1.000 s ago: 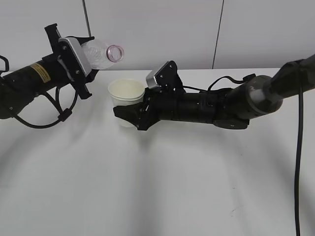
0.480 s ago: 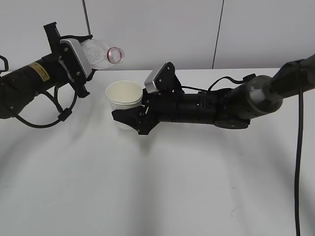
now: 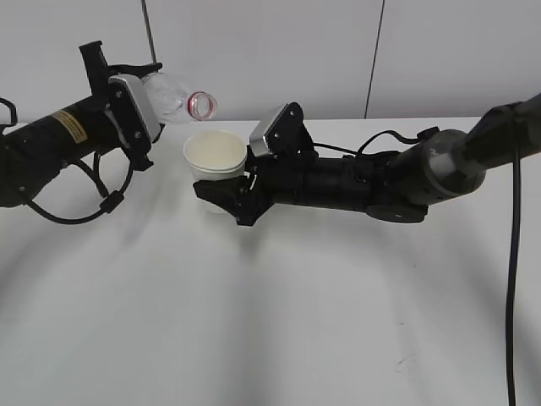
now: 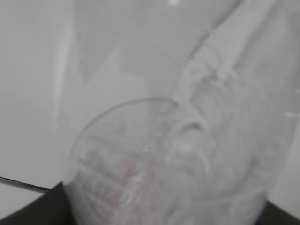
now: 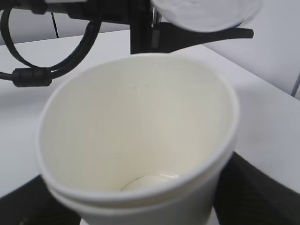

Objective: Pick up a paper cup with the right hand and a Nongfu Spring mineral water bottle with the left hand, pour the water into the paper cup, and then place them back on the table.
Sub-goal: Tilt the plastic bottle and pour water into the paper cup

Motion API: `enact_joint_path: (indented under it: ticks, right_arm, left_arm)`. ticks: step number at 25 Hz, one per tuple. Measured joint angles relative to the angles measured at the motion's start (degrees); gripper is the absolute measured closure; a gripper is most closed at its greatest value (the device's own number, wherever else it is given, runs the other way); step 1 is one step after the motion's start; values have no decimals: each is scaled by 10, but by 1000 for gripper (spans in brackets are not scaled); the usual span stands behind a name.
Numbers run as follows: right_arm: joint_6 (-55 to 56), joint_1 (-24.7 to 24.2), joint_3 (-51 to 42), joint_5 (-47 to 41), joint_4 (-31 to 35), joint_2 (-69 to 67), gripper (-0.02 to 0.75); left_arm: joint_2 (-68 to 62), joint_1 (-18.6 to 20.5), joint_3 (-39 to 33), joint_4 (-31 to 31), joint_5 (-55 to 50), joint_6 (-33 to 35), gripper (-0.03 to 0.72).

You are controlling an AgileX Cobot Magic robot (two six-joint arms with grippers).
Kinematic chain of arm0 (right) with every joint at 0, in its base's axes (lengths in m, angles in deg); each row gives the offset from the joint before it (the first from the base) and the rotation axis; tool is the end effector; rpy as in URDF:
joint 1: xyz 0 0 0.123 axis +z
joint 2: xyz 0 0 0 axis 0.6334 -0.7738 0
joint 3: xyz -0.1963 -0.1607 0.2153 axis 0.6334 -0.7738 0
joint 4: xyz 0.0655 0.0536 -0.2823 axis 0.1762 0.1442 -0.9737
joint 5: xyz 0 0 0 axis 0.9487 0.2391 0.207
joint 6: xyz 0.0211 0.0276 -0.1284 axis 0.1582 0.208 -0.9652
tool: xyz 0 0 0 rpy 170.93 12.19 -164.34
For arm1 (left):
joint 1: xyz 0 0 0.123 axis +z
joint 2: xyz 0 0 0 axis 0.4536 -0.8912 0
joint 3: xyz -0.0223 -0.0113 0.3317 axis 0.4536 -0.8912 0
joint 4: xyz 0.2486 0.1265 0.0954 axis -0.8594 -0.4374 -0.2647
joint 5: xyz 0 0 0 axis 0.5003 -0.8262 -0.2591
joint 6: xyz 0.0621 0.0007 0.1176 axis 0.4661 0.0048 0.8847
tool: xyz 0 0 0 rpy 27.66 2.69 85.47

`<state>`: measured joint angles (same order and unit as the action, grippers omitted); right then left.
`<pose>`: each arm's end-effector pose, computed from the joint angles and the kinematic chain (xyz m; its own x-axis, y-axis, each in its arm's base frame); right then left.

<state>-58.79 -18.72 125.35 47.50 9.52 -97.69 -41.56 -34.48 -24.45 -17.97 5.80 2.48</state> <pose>0.4863 0.2744 0.1100 -0.0310 -0.1949 -0.9803 -0.8847 0.4617 -0.0638 0.5076 -0.1285 0.1728 0.5502 0.7849 -0.2850 0.1555 0.2390 0.9585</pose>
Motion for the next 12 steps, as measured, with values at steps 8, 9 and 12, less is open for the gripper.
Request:
enact_joint_path:
  ticks: [8, 9, 12]
  right_arm:
    - [-5, 0, 0, 0, 6, 0, 198]
    - [-5, 0, 0, 0, 6, 0, 198]
    - [-5, 0, 0, 0, 9, 0, 198]
  left_arm:
    - [-5, 0, 0, 2, -3, 42, 290]
    - [-5, 0, 0, 3, -3, 43, 290]
    - [-5, 0, 0, 3, -2, 47, 290]
